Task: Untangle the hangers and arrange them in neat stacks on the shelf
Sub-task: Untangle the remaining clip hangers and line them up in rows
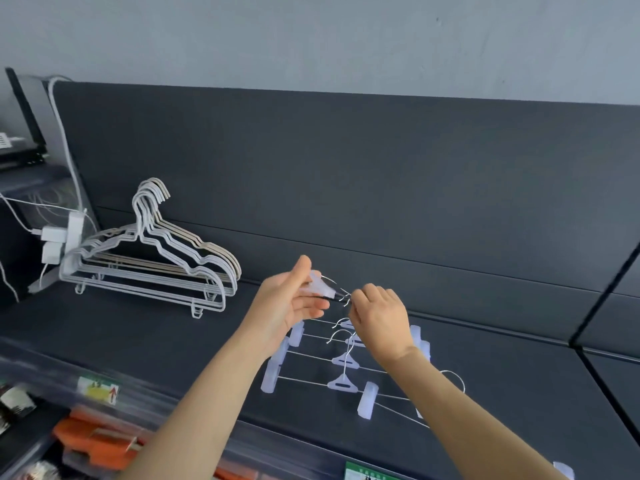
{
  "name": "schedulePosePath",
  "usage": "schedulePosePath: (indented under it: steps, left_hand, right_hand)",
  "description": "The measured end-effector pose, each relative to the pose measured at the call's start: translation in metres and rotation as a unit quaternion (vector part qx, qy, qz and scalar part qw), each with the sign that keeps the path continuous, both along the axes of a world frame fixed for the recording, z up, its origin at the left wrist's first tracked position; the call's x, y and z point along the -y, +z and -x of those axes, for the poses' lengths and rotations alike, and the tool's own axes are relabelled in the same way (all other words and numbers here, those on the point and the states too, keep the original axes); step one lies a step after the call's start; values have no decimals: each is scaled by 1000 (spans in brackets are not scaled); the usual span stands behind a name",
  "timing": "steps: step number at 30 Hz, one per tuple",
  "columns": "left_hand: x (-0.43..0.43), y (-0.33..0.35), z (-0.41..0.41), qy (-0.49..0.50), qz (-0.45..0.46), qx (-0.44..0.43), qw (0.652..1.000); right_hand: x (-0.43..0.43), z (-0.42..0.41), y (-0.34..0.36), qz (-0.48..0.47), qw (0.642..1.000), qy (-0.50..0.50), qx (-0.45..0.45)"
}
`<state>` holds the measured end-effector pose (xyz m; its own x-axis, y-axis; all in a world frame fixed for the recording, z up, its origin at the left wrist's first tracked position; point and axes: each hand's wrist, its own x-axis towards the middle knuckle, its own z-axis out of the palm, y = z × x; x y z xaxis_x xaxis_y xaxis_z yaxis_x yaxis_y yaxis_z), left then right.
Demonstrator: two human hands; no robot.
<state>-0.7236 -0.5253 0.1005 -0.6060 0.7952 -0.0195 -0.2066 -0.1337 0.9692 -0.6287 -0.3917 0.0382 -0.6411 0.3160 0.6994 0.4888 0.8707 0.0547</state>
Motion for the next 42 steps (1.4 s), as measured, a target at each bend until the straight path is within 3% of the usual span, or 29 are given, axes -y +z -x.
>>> schedulePosePath:
  steps: [4, 7, 12, 17, 19, 23, 28, 32, 36, 39, 42]
  left_hand:
    - [-3, -9, 0, 12, 51, -60, 997]
    - [-1, -20, 13, -18, 62, -62, 996]
    - [17, -40, 47, -106, 66, 26, 992]
    - [31, -61, 65, -151, 86, 68, 983]
    - [35, -66, 67, -166, 124, 40, 977]
    - [47, -84, 65, -146, 236, -112, 954]
    - [55, -121, 58, -91, 294, -234, 922]
    - [57, -134, 57, -81, 316, -278, 904]
    - [57, -139, 58, -74, 320, -291, 898]
    - [55, -141, 56, -59, 328, -298, 895]
    - [51, -142, 53, -50, 337, -318, 885]
  right_hand:
    - [-6, -4, -9, -50, 999, -11, -6]
    - [-13, -14, -16, -34, 998, -1, -43]
    - [-23, -55, -26, 15, 997, -72, 3]
    - [-28, -93, -52, 21, 994, -60, 90]
    - [-19, -104, -57, 23, 995, -43, 82]
    - [11, -121, -76, 83, 994, -16, 63]
    - [34, -124, -113, 185, 979, -20, 78]
    - [40, -131, -116, 218, 974, -13, 51]
    - [19, -157, -101, 289, 949, -123, -25]
    - [7, -177, -100, 369, 910, -176, 72]
    - [6, -180, -100, 430, 890, -136, 73]
